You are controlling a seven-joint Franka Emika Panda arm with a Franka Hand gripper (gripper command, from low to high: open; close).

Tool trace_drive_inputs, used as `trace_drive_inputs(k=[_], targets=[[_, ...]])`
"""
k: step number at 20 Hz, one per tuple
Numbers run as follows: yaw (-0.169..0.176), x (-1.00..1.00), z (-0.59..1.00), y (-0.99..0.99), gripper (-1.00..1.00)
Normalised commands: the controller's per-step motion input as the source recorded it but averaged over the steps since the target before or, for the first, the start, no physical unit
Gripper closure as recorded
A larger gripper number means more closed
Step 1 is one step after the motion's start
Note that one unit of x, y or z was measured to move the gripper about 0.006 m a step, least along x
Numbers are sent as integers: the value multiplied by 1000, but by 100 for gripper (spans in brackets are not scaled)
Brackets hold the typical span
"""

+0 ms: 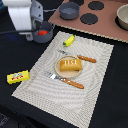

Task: Interact with the objects in diverse but meaningful ways.

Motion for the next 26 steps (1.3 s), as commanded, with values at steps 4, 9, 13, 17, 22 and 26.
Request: trace_drive_inputs(k=[4, 9, 13, 17, 22, 26], targets=[[-99, -59, -26, 506, -100], [-92, -97, -86, 450, -100], [-57, -153, -174, 159, -100], [-39, -311, -290, -1, -100], [-71, -405, -357, -2, -100], [-71, -421, -379, -1, -100]])
